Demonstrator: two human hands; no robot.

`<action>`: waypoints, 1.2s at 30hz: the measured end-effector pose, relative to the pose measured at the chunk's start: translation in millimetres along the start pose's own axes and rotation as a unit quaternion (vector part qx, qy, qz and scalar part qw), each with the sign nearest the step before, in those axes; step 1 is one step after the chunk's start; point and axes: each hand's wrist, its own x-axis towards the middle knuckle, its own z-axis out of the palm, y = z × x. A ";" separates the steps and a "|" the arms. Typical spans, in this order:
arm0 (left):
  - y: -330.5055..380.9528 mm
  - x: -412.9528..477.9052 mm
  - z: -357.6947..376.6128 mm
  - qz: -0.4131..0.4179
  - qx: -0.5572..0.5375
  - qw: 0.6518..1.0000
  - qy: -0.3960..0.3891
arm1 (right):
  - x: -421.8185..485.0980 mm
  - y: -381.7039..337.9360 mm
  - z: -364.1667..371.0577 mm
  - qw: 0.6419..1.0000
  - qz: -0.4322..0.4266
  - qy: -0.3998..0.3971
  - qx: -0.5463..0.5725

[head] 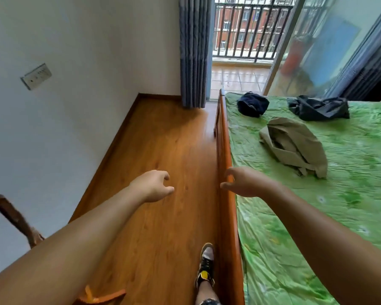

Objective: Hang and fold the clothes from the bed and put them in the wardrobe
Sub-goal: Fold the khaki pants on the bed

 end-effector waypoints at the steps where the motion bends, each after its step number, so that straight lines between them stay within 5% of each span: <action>1: 11.3 19.3 -5.4 0.006 0.009 1.000 0.002 | 13.4 11.2 -7.7 1.000 0.008 0.008 0.007; 20: 215.9 382.1 -78.7 0.148 0.124 0.980 -0.051 | 188.0 222.3 -126.8 0.974 0.196 0.014 0.112; 36: 330.4 655.6 -87.1 0.382 0.252 0.868 -0.193 | 290.7 281.9 -152.4 0.863 0.451 -0.004 0.228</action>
